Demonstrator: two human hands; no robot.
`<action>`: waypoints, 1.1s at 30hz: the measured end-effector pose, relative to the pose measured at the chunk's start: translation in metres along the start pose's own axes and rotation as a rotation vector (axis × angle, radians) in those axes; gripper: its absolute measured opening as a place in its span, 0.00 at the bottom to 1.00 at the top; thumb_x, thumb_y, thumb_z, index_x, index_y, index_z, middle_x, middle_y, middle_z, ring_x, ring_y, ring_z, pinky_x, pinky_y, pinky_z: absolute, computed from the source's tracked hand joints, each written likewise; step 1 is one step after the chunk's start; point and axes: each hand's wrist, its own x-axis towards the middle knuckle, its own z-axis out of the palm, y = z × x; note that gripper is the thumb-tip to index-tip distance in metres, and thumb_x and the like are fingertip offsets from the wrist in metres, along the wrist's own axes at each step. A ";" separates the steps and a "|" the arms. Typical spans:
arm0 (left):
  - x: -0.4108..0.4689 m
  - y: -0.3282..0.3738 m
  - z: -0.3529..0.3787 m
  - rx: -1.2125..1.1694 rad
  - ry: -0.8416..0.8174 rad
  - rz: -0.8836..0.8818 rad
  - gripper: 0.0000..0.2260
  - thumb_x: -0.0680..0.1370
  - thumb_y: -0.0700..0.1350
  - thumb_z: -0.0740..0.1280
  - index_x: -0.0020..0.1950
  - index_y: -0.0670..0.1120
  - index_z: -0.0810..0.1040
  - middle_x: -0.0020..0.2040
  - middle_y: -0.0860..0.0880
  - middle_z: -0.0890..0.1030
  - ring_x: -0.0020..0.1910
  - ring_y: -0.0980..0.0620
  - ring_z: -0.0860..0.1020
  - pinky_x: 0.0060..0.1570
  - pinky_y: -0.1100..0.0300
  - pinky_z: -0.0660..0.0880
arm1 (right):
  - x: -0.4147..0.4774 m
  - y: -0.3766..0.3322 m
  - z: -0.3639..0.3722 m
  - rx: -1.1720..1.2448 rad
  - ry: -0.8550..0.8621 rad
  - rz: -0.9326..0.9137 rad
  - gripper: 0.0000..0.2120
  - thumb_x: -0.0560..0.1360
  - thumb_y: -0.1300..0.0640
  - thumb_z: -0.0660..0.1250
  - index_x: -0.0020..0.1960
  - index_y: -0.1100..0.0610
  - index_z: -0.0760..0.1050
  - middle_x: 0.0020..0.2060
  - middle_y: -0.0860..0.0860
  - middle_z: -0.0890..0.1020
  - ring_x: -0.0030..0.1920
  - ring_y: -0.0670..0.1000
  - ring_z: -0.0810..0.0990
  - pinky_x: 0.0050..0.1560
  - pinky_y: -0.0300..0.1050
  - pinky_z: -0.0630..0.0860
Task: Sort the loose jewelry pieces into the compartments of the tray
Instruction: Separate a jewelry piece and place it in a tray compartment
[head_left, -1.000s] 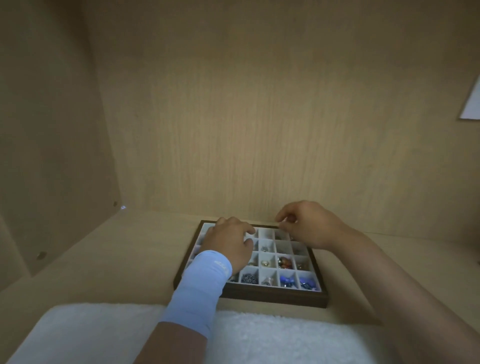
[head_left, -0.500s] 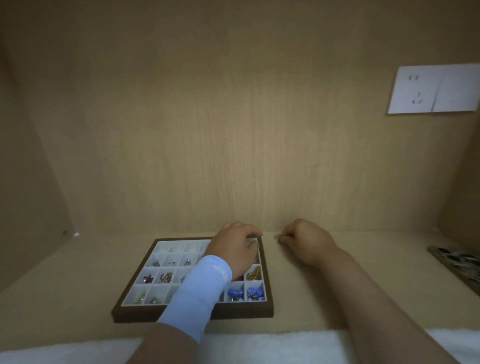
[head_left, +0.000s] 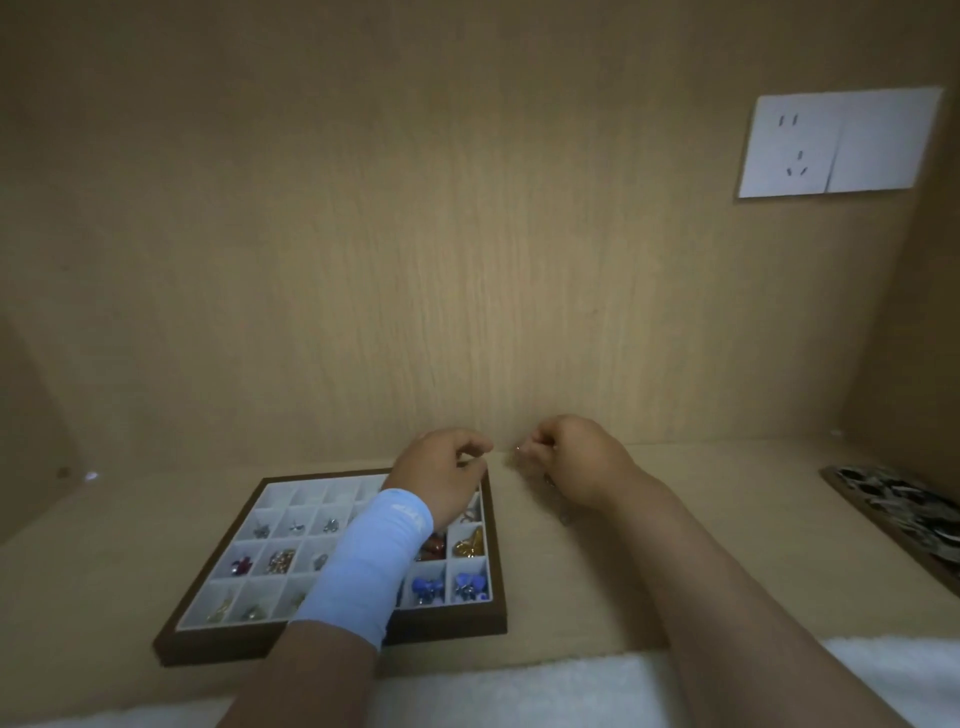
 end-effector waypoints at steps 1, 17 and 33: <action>0.001 -0.001 -0.002 -0.042 0.005 -0.002 0.11 0.80 0.46 0.65 0.61 0.54 0.80 0.56 0.58 0.81 0.55 0.59 0.77 0.57 0.63 0.71 | 0.001 0.000 0.000 0.078 -0.003 0.001 0.12 0.80 0.49 0.67 0.42 0.55 0.78 0.36 0.49 0.80 0.38 0.50 0.79 0.44 0.46 0.75; 0.005 0.000 -0.036 -0.358 0.086 -0.029 0.04 0.72 0.46 0.75 0.42 0.53 0.81 0.41 0.50 0.84 0.42 0.54 0.82 0.49 0.55 0.78 | -0.003 -0.048 0.005 0.636 0.052 -0.145 0.06 0.78 0.60 0.70 0.45 0.59 0.85 0.30 0.43 0.84 0.28 0.35 0.77 0.30 0.26 0.69; -0.010 -0.049 -0.074 -0.074 -0.006 -0.232 0.01 0.74 0.51 0.71 0.43 0.56 0.81 0.47 0.58 0.84 0.48 0.57 0.80 0.49 0.61 0.76 | 0.005 -0.098 0.043 0.024 -0.068 -0.171 0.07 0.77 0.49 0.69 0.42 0.49 0.83 0.39 0.45 0.85 0.41 0.44 0.83 0.47 0.47 0.81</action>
